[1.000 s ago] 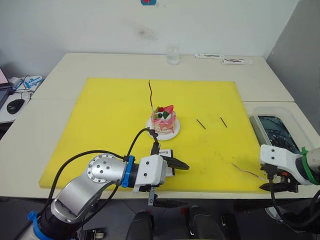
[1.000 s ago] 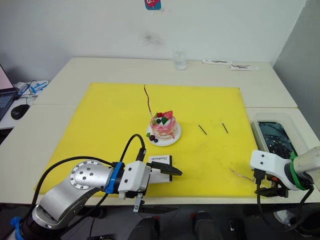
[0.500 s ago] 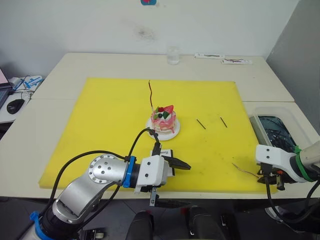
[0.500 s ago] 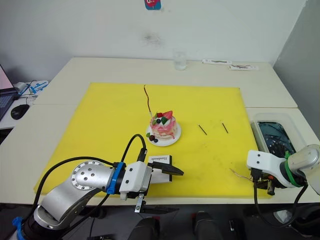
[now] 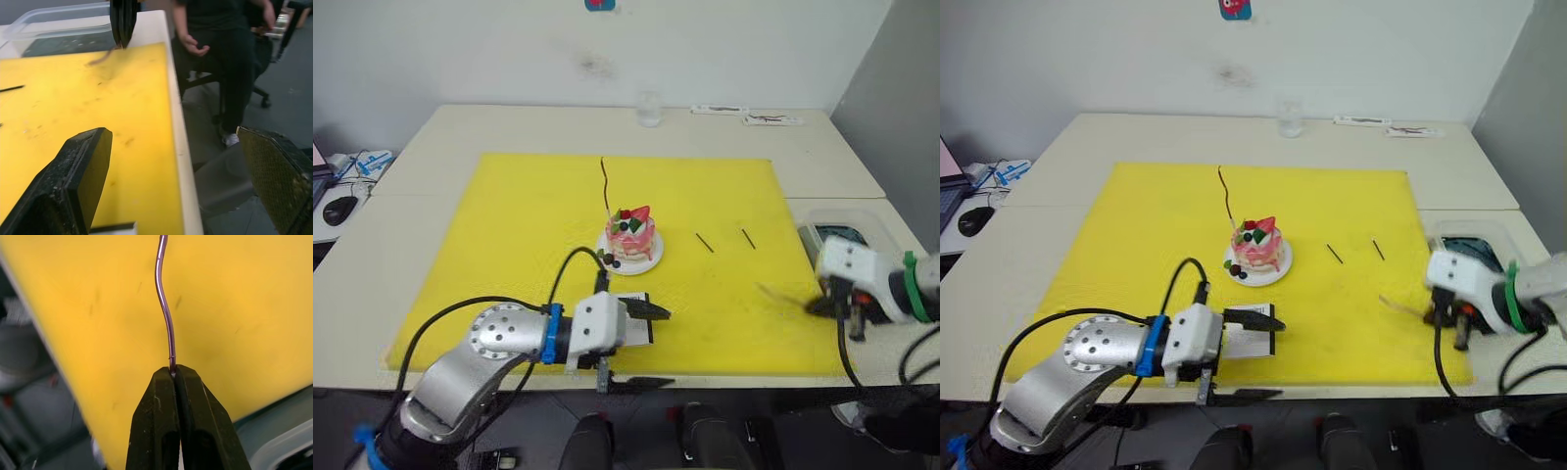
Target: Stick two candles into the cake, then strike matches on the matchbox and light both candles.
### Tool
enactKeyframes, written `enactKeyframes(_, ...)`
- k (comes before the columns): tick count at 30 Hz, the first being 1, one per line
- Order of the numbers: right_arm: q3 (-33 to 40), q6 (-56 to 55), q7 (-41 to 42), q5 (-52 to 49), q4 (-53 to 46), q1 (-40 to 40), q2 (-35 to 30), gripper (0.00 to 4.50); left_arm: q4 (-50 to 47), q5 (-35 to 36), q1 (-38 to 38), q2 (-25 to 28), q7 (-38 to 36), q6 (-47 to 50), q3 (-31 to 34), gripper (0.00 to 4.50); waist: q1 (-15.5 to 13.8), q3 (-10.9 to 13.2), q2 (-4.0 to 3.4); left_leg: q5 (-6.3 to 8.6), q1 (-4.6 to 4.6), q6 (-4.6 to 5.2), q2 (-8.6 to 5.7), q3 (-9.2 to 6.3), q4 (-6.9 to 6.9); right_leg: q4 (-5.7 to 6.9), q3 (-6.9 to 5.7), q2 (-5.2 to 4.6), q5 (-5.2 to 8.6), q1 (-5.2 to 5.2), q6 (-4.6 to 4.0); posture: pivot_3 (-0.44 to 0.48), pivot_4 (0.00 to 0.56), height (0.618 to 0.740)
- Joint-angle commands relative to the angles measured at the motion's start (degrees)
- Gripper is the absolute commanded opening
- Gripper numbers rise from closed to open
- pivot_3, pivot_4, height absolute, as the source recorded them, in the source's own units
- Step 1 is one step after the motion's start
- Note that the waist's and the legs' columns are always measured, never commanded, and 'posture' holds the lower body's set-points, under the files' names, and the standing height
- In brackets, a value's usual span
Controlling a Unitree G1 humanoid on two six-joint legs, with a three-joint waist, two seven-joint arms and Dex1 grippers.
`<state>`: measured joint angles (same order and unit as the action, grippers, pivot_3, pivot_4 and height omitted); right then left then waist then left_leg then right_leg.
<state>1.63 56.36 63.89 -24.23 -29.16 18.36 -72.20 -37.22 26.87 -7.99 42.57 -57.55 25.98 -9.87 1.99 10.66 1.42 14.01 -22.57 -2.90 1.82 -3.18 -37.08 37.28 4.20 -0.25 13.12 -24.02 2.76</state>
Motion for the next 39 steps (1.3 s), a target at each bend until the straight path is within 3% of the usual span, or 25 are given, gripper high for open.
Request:
enactKeyframes(1,4.13,2.84,-8.34,-5.39,-1.68,6.40,11.89,0.02,-0.77,4.27,1.17,-1.02,4.14,2.35,6.57,4.50,-0.03,0.00,0.04,0.00,0.01,0.00,0.01,-0.03,0.00,-0.01,-0.02,0.01,0.00,0.03,0.00,0.000,0.150,0.740)
enactKeyframes(3,4.45,2.55,-16.84,-5.78,-1.50,10.11,23.24,0.02,0.21,5.57,1.02,-3.52,8.63,3.18,10.41,4.50,0.13,-0.01,0.08,0.00,-0.01,0.00,0.01,-0.02,-0.02,-0.03,0.01,0.02,-0.06,0.03,0.09,0.000,0.150,0.740)
enactKeyframes(6,3.50,-7.85,-26.12,-2.88,0.32,11.81,38.88,0.02,1.09,7.50,0.11,-5.96,13.17,5.04,14.22,4.50,0.09,-0.02,0.08,-0.01,-0.07,0.01,-0.02,-0.09,-0.07,0.02,0.00,0.03,-0.21,0.02,0.28,0.000,0.150,0.740)
enactKeyframes(13,-1.37,-28.03,-35.32,0.87,8.46,8.60,61.67,0.02,3.84,6.87,-1.40,-5.61,15.37,4.73,16.90,4.50,-0.15,-0.03,0.06,-0.01,-0.19,0.00,-0.04,-0.14,0.04,-0.01,-0.06,0.00,-0.22,-0.05,0.26,0.000,0.150,0.740)
enactKeyframes(23,-6.72,-48.10,-34.32,7.05,21.12,6.82,69.79,0.02,4.56,7.14,-1.04,-4.40,15.15,4.64,17.39,4.50,0.03,-0.02,0.04,-0.02,-0.03,0.00,-0.02,-0.15,0.05,0.22,-0.06,0.04,-0.22,-0.06,0.11,0.000,0.150,0.740)
enactKeyframes(39,-8.51,-58.65,-33.42,10.08,34.27,9.51,72.71,0.02,4.73,6.80,-1.26,-4.90,15.67,4.20,16.52,4.50,0.27,-0.01,0.03,-0.02,0.17,0.00,0.00,-0.16,0.08,0.59,-0.06,0.09,-0.06,-0.07,-0.13,0.000,0.150,0.740)
